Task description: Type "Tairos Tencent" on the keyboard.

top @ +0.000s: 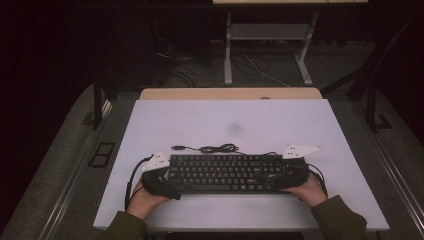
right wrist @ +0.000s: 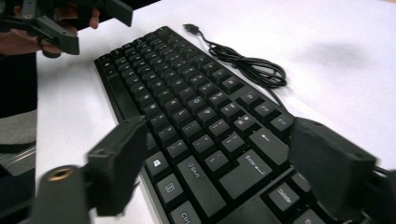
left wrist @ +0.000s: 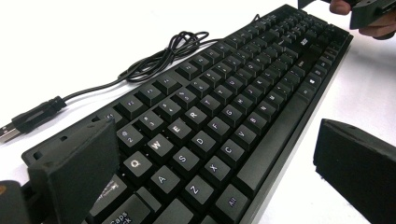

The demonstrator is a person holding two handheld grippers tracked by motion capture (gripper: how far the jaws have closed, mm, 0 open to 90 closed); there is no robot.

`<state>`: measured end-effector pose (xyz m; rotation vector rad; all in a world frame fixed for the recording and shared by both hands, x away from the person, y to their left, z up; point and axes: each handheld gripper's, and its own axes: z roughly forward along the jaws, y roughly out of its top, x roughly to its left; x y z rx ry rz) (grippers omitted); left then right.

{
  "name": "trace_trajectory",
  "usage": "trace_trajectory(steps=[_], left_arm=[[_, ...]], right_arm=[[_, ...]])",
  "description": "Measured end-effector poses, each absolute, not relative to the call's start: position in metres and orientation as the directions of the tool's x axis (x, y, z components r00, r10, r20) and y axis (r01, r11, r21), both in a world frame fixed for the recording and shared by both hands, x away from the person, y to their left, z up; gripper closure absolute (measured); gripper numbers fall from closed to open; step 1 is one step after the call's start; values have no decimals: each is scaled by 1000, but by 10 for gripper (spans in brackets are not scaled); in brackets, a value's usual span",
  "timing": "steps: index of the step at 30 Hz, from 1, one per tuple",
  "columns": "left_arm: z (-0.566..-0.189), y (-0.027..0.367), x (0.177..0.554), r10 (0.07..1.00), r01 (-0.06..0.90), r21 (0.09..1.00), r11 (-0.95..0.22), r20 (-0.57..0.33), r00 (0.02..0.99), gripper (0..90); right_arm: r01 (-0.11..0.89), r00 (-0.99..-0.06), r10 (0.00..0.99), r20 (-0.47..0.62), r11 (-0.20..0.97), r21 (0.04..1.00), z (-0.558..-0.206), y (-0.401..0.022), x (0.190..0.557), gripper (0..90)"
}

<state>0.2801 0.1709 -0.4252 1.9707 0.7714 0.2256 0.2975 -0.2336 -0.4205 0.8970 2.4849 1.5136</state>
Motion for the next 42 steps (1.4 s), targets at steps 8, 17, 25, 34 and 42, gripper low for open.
trace_trajectory(steps=[8, 17, 25, 34, 42], left_arm=[[-426, 169, 281, 598, 422, 844, -332, -158, 786, 0], [-425, 169, 281, 599, 422, 844, -332, -157, 785, 0], [-426, 168, 281, 599, 419, 843, -339, -151, 787, 0], [-426, 166, 281, 593, 420, 838, -349, -149, 791, 0], [-427, 165, 281, 591, 415, 840, -348, -147, 793, 0]], right_arm=[[426, -846, 486, 219, 369, 826, -424, -224, 300, 413], [419, -861, 460, 217, 397, 817, -427, -218, 298, 591], [417, -869, 451, 203, 446, 792, -432, -214, 295, 792], [422, -871, 449, 198, 480, 769, -436, -212, 294, 892], [428, -866, 463, 190, 489, 760, -439, -212, 296, 894]])
